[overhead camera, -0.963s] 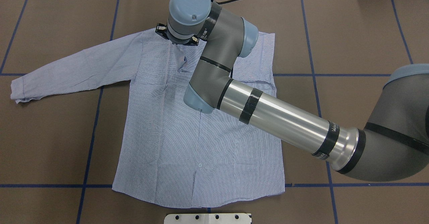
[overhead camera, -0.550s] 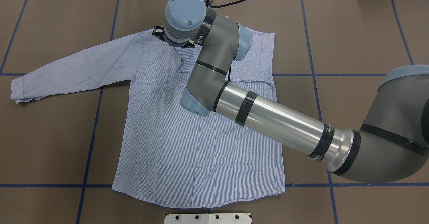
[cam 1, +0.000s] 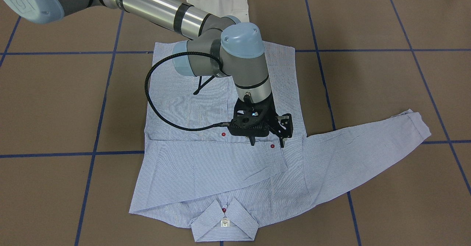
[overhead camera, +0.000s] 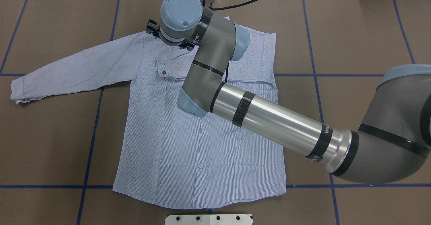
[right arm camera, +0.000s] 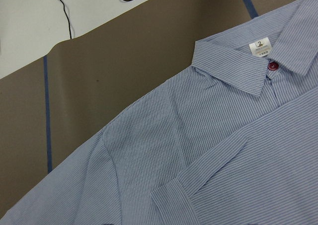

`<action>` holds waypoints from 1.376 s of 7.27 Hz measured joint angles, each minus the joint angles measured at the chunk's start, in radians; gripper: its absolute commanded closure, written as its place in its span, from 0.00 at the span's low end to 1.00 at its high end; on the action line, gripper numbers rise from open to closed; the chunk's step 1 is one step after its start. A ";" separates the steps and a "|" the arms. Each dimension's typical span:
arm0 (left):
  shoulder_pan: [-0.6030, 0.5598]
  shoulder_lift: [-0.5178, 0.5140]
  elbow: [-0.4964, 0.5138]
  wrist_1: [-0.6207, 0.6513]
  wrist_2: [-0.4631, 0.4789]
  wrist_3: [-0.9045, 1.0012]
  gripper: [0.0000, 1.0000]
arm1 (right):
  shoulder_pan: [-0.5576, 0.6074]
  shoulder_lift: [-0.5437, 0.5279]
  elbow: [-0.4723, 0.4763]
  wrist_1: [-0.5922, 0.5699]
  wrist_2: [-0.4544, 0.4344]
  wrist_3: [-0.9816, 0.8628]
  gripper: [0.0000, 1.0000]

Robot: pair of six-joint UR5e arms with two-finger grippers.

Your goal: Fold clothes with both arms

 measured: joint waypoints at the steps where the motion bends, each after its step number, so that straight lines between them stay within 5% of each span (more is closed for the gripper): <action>1: 0.004 -0.055 0.097 -0.031 -0.001 -0.019 0.01 | 0.003 -0.005 0.014 0.000 0.005 0.030 0.01; 5: 0.147 -0.182 0.490 -0.449 0.007 -0.227 0.01 | 0.020 -0.113 0.146 -0.001 0.023 0.072 0.01; 10: 0.307 -0.222 0.580 -0.557 0.112 -0.440 0.02 | 0.037 -0.169 0.185 0.000 0.045 0.065 0.01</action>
